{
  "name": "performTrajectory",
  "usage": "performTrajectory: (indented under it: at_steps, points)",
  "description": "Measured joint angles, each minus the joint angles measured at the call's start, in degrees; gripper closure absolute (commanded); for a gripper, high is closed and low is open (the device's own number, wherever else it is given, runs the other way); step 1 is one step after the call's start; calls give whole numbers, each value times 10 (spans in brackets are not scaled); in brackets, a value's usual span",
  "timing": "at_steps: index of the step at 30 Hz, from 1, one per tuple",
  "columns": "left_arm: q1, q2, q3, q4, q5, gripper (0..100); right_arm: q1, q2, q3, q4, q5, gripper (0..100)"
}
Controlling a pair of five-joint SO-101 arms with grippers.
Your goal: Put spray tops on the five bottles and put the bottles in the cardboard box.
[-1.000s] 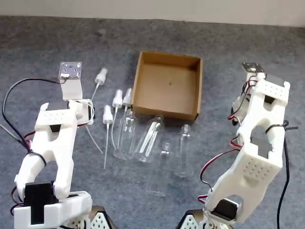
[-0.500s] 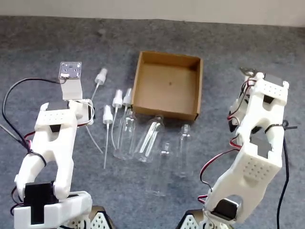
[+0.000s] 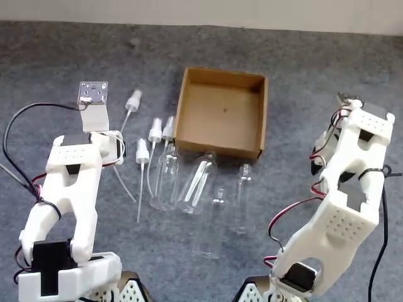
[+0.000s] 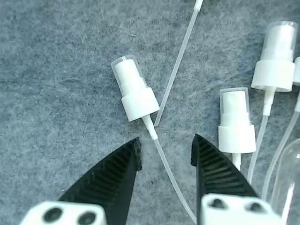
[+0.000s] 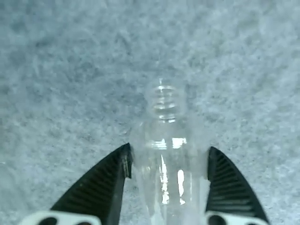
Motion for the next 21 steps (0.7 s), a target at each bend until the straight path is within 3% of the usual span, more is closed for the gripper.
performTrajectory:
  at_steps: [21]
  points:
    - [0,0,0,0,0,860,-23,73,-80,-11,68,735]
